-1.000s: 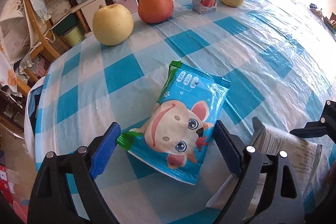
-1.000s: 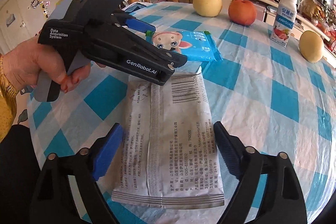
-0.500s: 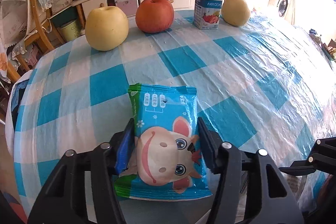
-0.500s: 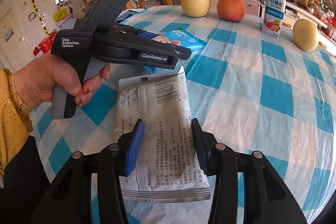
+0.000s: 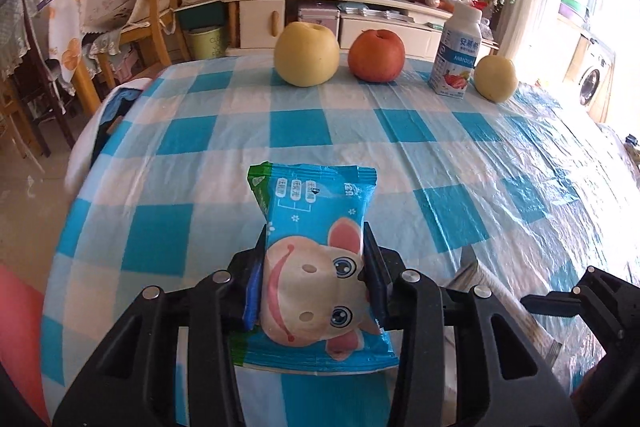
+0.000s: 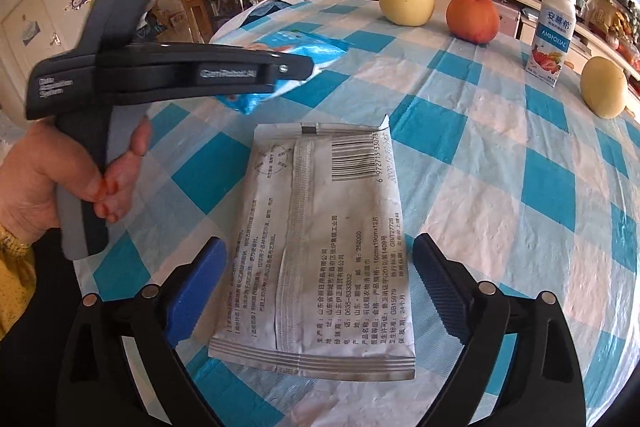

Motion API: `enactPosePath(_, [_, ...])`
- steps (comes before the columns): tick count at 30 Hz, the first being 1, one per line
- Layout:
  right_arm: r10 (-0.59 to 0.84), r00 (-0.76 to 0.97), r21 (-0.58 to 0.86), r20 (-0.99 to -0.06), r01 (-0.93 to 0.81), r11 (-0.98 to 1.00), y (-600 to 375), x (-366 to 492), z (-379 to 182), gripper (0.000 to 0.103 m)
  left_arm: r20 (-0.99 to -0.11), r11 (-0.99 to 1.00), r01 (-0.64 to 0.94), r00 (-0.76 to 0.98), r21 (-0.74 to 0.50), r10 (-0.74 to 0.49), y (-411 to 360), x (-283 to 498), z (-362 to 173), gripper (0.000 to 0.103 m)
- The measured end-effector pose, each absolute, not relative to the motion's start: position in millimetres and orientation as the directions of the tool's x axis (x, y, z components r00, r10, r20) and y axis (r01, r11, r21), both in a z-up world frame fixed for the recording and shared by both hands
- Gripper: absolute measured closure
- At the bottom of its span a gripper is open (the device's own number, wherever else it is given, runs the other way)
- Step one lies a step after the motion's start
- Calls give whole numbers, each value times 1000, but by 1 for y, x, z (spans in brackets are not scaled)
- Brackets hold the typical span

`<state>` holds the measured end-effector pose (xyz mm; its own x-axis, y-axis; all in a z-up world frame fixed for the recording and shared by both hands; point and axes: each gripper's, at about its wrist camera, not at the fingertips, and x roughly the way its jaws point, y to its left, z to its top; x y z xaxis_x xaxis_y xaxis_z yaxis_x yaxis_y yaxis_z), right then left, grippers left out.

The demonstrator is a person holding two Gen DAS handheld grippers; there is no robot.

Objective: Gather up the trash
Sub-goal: 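Close the left tool on the blue bag while the right grasps and lifts the white packet, then carry the blue bag and white packet over the pink bucket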

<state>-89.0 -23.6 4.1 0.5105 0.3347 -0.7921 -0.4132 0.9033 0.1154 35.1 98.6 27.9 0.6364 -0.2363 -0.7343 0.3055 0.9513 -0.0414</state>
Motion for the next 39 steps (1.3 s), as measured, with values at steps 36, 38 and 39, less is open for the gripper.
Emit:
enactPosePath(36, [181, 668, -62, -721, -322, 945, -6, -129, 22, 60, -602, 933, 149, 728, -328, -328, 219, -124, 74, 59])
enactPosePath(38, [180, 667, -49, -723, -310, 949, -6, -128, 23, 60, -595, 927, 147, 730, -345, -337, 226, -125, 72, 59])
enactPosePath(39, [176, 668, -50, -723, -305, 951, -6, -129, 24, 60, -591, 924, 147, 730, -354, -342, 229, -125, 72, 59])
